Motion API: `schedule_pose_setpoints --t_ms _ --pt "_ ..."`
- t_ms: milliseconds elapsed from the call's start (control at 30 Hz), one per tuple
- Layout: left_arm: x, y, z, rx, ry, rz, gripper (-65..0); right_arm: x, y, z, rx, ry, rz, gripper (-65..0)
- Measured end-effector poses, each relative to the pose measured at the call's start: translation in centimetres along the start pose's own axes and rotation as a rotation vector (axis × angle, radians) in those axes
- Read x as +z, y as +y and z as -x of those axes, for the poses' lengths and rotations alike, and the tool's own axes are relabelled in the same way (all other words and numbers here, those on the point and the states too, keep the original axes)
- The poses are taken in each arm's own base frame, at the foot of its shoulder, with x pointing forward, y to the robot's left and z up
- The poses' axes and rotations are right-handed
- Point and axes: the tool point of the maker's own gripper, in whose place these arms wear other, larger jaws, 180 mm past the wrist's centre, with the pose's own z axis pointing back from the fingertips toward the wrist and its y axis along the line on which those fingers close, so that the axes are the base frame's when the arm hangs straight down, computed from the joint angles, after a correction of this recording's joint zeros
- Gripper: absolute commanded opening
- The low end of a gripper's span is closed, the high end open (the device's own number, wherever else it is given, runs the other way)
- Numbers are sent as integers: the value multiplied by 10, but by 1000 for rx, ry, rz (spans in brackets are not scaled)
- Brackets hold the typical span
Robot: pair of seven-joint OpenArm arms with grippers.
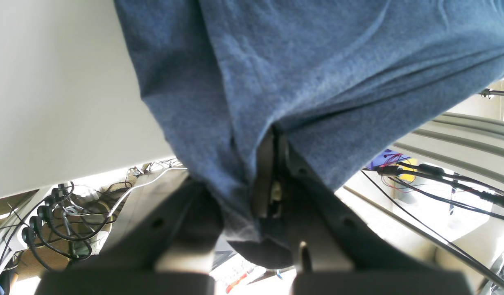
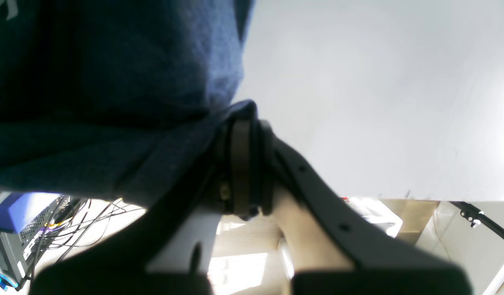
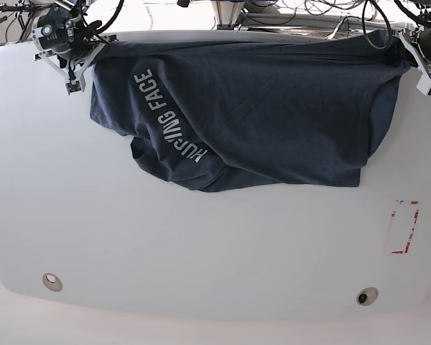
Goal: Fold the T-shirt properly
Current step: 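Lift the shirt again with both grippers, stretching it between them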
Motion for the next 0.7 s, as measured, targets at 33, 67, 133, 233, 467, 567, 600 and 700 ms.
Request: schedule_pose_setpoints --t_ms 33,67,133,233,467,567,600,700 --pt "1 0 -1 1 -3 -1 -650 0 0 0 0 -1 0 -650" --pt "1 1 -1 2 -6 -2 -650 0 0 -1 0 -5 0 -650" --pt "1 1 -1 2 -6 -3 -650 0 0 -2 -1 -9 -2 -650" --pt "1 1 -1 2 -6 -3 -650 0 0 -1 -1 -7 -2 -650" --pt "1 2 -12 -7 -36 -5 -650 0 0 -3 -2 -13 -1 -650" --pt "0 3 -24 -16 -66 -7 -650 0 -1 -10 -4 -28 1 -650" --pt "0 3 -28 -19 -78 -8 -650 0 -1 -14 -5 -37 3 -650" --pt "1 5 -52 -37 -137 -15 -650 0 -4 -37 -11 -105 8 -650"
